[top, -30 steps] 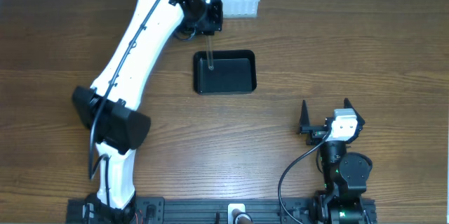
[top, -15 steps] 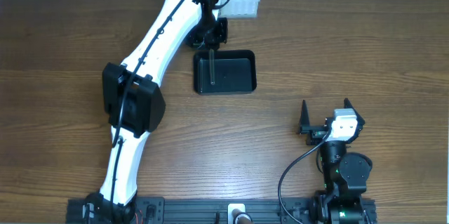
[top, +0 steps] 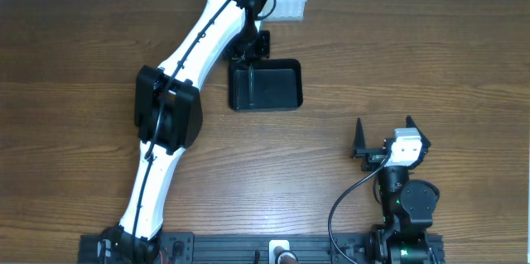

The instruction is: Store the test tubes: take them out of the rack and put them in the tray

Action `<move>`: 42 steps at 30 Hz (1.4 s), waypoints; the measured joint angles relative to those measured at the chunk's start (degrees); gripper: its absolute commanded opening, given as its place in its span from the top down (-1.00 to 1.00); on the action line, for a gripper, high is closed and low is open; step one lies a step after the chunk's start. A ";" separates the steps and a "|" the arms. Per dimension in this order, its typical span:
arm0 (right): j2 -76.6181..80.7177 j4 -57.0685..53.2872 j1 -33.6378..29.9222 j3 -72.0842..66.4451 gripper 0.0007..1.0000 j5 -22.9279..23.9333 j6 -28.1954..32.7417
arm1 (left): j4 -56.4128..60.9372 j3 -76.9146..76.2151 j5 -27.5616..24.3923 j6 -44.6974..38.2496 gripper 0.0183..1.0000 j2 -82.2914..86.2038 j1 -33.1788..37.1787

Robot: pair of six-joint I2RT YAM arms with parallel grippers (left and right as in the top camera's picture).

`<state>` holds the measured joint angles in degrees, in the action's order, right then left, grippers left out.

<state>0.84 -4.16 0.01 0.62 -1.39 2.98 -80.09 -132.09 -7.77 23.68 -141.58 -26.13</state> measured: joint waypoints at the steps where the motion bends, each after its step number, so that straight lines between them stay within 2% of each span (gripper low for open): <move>1: 0.00 0.00 0.00 0.00 -0.99 0.00 -0.02 | 0.02 0.00 0.02 0.00 0.89 -0.22 0.00; 18: 0.00 0.00 0.00 0.00 -0.99 0.00 0.00 | 1.90 0.00 -0.17 0.00 0.85 -3.78 0.17; 23: 0.00 0.00 0.00 0.00 -0.98 0.00 -0.02 | 2.38 0.00 -0.33 0.02 0.54 -3.78 0.22; 38: 0.00 0.00 0.00 0.00 -0.98 0.00 0.00 | 2.78 0.02 -0.42 0.24 0.50 -3.21 0.02; 42: 0.00 0.00 0.00 0.00 -0.98 0.00 -0.02 | 2.80 0.24 -0.33 0.20 0.37 1.09 -0.15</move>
<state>0.84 -4.16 0.01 0.62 -1.39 2.96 -77.30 -131.85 -8.10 23.88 -140.49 -26.28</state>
